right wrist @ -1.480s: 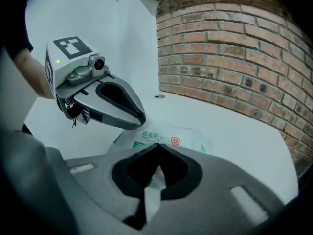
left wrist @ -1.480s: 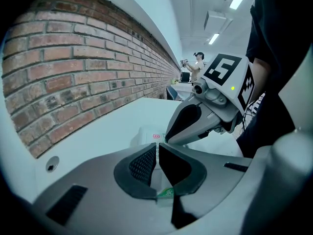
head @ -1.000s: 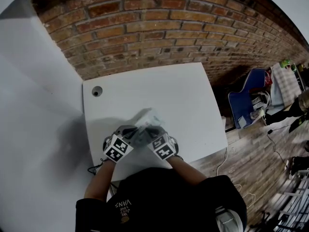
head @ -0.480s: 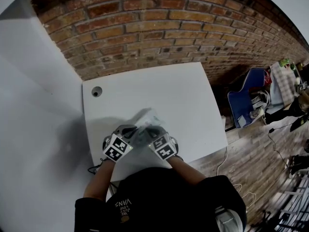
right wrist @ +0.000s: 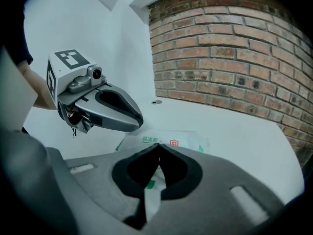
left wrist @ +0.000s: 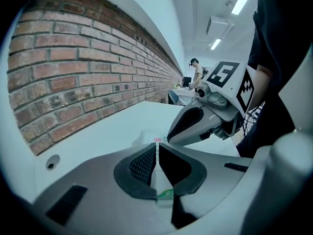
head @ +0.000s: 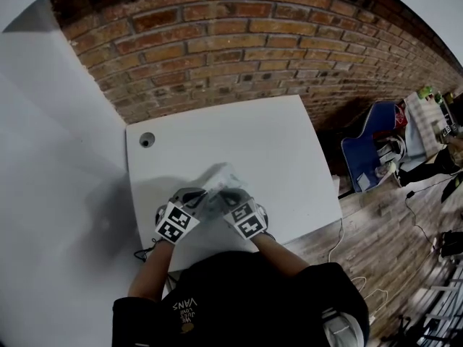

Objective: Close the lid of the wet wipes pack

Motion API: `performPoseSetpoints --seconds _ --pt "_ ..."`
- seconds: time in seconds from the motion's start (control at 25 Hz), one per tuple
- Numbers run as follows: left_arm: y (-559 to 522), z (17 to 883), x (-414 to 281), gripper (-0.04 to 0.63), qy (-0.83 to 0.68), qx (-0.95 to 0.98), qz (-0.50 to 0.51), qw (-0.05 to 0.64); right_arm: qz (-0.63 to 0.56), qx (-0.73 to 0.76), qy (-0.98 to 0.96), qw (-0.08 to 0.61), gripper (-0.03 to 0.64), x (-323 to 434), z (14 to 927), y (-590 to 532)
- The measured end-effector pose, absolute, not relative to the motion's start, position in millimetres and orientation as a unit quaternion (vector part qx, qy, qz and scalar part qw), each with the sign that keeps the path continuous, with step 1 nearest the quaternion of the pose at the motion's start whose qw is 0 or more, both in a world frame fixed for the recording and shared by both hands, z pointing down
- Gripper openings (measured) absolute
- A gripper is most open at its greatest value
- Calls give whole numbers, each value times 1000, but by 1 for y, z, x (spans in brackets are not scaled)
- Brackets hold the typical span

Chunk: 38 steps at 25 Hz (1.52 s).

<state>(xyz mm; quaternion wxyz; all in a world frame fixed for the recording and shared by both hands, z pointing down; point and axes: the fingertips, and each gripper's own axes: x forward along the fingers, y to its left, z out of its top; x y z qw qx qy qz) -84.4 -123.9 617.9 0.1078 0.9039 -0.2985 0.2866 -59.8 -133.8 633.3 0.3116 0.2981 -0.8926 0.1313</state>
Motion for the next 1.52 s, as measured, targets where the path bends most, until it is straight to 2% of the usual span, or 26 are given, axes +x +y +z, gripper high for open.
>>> performPoseSetpoints --seconds 1.52 --pt "-98 508 -111 23 -391 908 143 43 79 361 -918 141 -2 -47 489 -117"
